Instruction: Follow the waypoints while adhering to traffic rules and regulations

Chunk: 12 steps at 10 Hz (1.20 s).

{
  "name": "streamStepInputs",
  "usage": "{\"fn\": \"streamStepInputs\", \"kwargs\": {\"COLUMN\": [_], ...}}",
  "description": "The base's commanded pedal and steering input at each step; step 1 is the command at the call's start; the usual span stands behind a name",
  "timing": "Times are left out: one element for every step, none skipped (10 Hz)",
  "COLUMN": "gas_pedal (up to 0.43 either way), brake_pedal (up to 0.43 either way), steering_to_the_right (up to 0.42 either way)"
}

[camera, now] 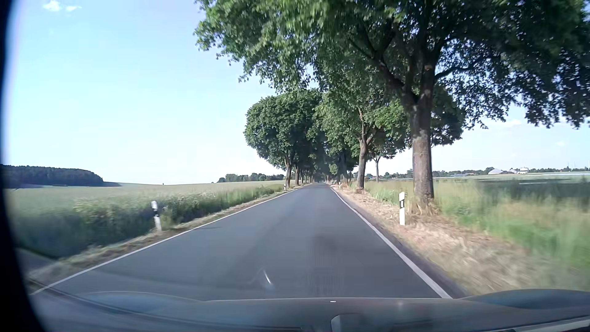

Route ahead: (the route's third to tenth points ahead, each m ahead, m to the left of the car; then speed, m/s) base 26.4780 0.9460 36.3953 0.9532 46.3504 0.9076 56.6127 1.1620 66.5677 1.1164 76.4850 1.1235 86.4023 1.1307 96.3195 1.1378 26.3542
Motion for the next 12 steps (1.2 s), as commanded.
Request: {"fn": "streamStepInputs", "kwargs": {"gas_pedal": [0.488,0.488,0.488,0.488,0.488,0.488,0.488,0.488,0.488,0.488,0.488,0.488], "brake_pedal": [0.006,0.006,0.006,0.006,0.006,0.006,0.006,0.006,0.006,0.006,0.006,0.006], "steering_to_the_right": [0.001,0.0,0.0,0.0,0.0,0.0,0.0,0.0,0.001,0.001,0.001,0.001]}}
